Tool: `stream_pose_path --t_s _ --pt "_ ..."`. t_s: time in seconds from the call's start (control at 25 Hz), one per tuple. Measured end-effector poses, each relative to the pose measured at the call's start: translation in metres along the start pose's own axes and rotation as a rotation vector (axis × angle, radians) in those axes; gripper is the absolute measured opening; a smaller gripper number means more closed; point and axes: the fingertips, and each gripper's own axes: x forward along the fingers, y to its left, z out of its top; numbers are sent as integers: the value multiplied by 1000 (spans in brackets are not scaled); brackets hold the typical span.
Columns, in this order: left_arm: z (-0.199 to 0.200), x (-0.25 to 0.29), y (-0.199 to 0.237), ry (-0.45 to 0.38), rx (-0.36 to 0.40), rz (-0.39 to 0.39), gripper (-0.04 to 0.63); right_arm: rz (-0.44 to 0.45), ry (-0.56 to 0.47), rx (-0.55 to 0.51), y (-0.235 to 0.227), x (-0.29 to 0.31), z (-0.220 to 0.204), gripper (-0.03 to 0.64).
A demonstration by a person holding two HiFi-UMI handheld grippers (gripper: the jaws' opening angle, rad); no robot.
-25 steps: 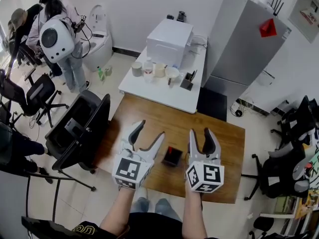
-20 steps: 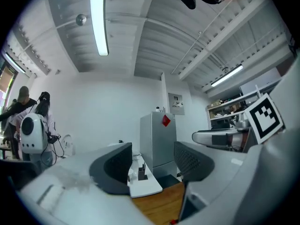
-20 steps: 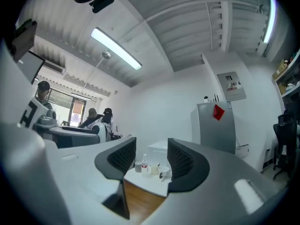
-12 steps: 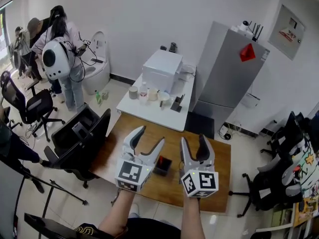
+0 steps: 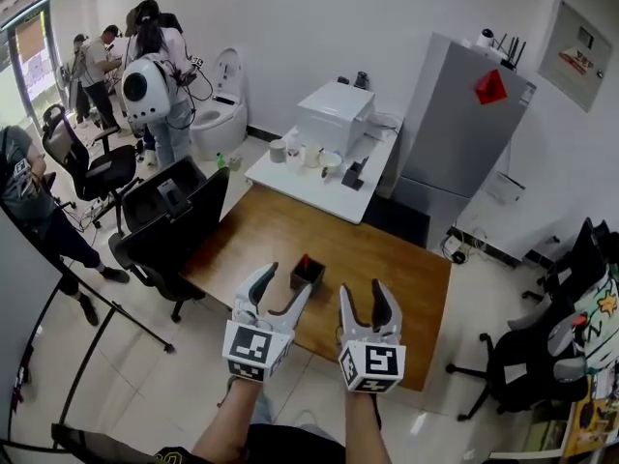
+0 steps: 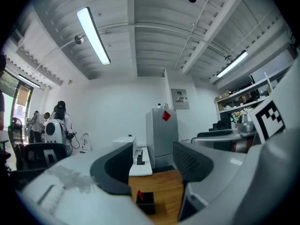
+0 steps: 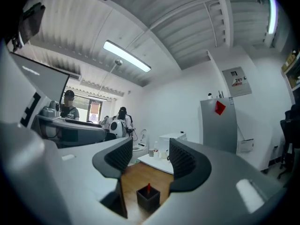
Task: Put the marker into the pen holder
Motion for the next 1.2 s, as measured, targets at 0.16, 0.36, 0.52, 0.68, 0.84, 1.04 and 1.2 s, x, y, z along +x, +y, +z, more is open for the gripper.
stream_pose_path --t_s 0.16,0.36,0.52,0.68,0.84,1.04,1.2 --pt "16 -20 -12 -11 24 11 268 4 5 -71 12 -20 17 252" --pt "31 -38 -4 -25 47 27 267 5 -21 -86 25 -19 35 252" --pt "30 -49 16 -29 56 52 268 3 -44 -88 33 -12 43 252" --pt "36 -64 35 -36 45 70 268 29 -25 -80 54 -4 42 252" --pt "32 -73 54 -39 44 71 267 38 -16 -97 77 3 41 255" --pt "24 -80 64 -40 37 55 268 28 14 -99 88 2 31 256" --pt "19 -82 72 -38 34 41 268 15 28 -101 92 3 27 256"
